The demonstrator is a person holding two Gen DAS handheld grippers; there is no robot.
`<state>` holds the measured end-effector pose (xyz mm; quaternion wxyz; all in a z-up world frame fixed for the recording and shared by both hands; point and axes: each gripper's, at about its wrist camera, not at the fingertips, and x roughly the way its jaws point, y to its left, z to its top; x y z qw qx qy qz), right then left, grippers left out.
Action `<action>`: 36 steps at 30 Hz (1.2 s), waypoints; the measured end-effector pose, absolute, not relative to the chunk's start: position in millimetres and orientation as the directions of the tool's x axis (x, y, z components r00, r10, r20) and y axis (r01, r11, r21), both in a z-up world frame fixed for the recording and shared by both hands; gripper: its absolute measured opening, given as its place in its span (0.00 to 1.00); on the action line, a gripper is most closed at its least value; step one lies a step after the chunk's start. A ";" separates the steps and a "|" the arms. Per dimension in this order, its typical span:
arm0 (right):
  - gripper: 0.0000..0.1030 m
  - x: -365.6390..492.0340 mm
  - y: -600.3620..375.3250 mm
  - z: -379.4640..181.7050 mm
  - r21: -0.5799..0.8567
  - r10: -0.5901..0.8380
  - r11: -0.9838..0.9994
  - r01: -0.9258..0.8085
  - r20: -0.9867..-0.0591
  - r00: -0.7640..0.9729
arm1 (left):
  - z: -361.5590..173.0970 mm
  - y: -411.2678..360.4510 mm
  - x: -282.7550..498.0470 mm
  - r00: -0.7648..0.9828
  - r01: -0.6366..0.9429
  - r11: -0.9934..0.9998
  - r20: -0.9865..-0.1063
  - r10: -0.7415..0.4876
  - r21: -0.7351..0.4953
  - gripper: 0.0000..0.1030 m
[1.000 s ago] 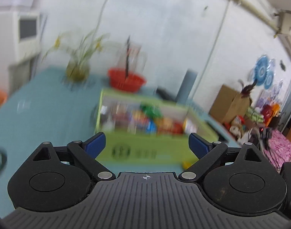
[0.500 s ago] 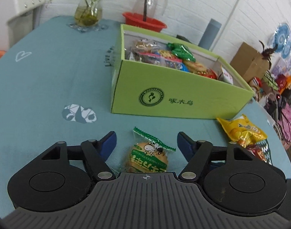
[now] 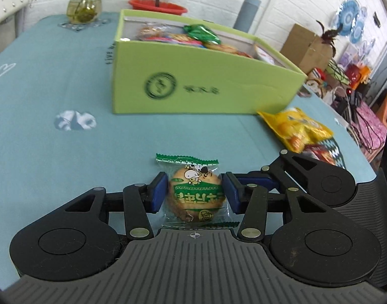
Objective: Organize snacks
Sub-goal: 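Grasp the green-striped wrapped biscuit with the left gripper and lift it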
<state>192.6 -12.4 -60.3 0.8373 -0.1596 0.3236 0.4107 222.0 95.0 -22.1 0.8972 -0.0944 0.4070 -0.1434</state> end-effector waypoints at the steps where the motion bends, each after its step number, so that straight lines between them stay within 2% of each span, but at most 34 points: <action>1: 0.99 183.2 -22.3 -60.1 0.000 0.582 0.619 -0.785 -0.671 0.459 | -22.1 86.7 215.4 0.627 0.178 0.940 -0.702 -0.337 -0.292 0.29; 9: 0.99 131.2 -75.4 -58.2 -0.002 0.556 0.670 -0.742 -0.661 0.504 | -21.6 35.9 173.7 0.617 0.204 0.925 -0.691 -0.377 -0.322 0.30; 14: 0.99 128.2 -86.1 -58.4 0.000 0.551 0.704 -0.710 -0.631 0.546 | -21.5 28.6 165.2 0.628 0.189 0.933 -0.694 -0.353 -0.305 0.34; 17: 0.99 126.5 -85.5 -57.2 0.002 0.537 0.720 -0.694 -0.634 0.556 | -21.3 31.6 162.4 0.628 0.169 0.929 -0.690 -0.359 -0.328 0.46; 18: 0.99 126.4 -84.1 -55.5 0.003 0.522 0.733 -0.680 -0.643 0.561 | -20.0 35.4 161.2 0.634 0.158 0.925 -0.683 -0.363 -0.345 0.55; 19: 0.99 126.1 -84.2 -53.4 0.013 0.512 0.751 -0.660 -0.643 0.570 | -18.1 40.5 158.4 0.648 0.150 0.920 -0.667 -0.367 -0.361 0.57; 22: 0.99 128.2 -90.1 -42.6 0.081 0.552 0.775 -0.626 -0.569 0.610 | -10.1 52.9 149.7 0.687 0.147 0.919 -0.631 -0.360 -0.365 0.64; 24: 0.99 132.7 -86.8 -39.0 0.084 0.549 0.783 -0.617 -0.559 0.621 | -9.7 56.4 150.7 0.687 0.142 0.920 -0.633 -0.357 -0.365 0.64; 27: 0.99 140.9 -78.4 -41.6 0.042 0.511 0.793 -0.608 -0.590 0.625 | -14.8 58.4 157.3 0.662 0.140 0.908 -0.645 -0.382 -0.394 0.62; 30: 0.97 145.2 -80.0 -44.4 0.071 0.508 0.801 -0.595 -0.607 0.611 | -19.5 55.4 161.7 0.648 0.151 0.908 -0.655 -0.390 -0.392 0.59; 32: 0.89 140.9 -79.0 -48.1 0.061 0.495 0.809 -0.584 -0.606 0.623 | -23.5 52.8 164.2 0.635 0.165 0.903 -0.658 -0.404 -0.396 0.53; 33: 0.77 136.1 -77.1 -49.7 0.026 0.475 0.816 -0.578 -0.600 0.644 | -24.5 50.7 164.1 0.637 0.181 0.903 -0.652 -0.410 -0.391 0.49; 34: 0.64 135.5 -75.3 -50.2 0.005 0.470 0.813 -0.582 -0.595 0.651 | -25.3 48.1 164.6 0.633 0.200 0.902 -0.652 -0.417 -0.383 0.29; 35: 0.62 135.9 -74.6 -50.3 0.006 0.472 0.812 -0.584 -0.597 0.649 | -26.3 45.2 164.8 0.626 0.215 0.901 -0.655 -0.423 -0.377 0.23; 36: 0.61 136.5 -74.4 -49.1 0.000 0.467 0.811 -0.585 -0.602 0.648 | -25.5 43.9 163.9 0.632 0.214 0.906 -0.655 -0.414 -0.366 0.23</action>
